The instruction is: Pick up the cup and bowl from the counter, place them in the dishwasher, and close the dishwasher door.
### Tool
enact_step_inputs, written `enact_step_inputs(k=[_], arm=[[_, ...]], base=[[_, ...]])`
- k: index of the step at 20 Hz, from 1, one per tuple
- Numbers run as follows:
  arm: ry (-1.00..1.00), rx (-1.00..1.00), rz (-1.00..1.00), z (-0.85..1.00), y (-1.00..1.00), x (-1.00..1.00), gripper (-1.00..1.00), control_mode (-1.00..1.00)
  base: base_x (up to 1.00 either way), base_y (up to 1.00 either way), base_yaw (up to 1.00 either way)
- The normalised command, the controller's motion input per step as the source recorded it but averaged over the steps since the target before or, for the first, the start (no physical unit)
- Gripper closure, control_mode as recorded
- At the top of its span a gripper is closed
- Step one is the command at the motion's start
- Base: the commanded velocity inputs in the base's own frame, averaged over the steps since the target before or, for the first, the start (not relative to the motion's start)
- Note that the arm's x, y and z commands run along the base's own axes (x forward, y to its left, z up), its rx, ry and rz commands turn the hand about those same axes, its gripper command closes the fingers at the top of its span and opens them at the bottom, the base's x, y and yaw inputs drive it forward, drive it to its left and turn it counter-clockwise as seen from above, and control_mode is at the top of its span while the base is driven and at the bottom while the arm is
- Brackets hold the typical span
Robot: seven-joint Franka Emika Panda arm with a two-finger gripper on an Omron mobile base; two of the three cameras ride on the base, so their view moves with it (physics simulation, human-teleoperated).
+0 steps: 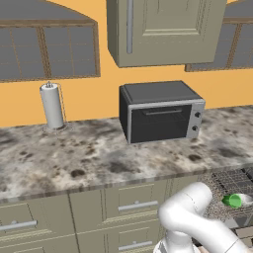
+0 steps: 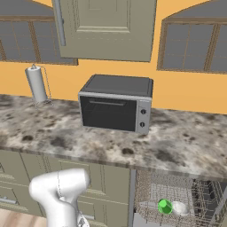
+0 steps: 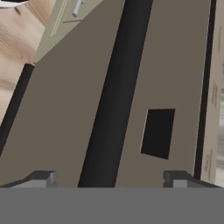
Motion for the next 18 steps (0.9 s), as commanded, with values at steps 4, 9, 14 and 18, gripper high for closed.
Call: enact_step_inputs(k=[4, 9, 14, 18], arm=[[-0.1, 0.01, 0.0, -0.14, 0.0, 0.55, -1.0, -1.0], [-0.06, 0.02, 0.0, 0.0, 0.01, 0.83, -1.0, -1.0], [-0.01, 0.01, 0.0, 0.0, 0.01, 1.0, -1.0, -1.0], [0.0, 0.0, 0.0, -0.04, 0.0, 1.0, -1.0, -1.0]], base=[[0.0, 0.0, 0.0], [0.0, 0.0, 0.0], [0.0, 0.0, 0.0], [0.0, 0.0, 0.0]])
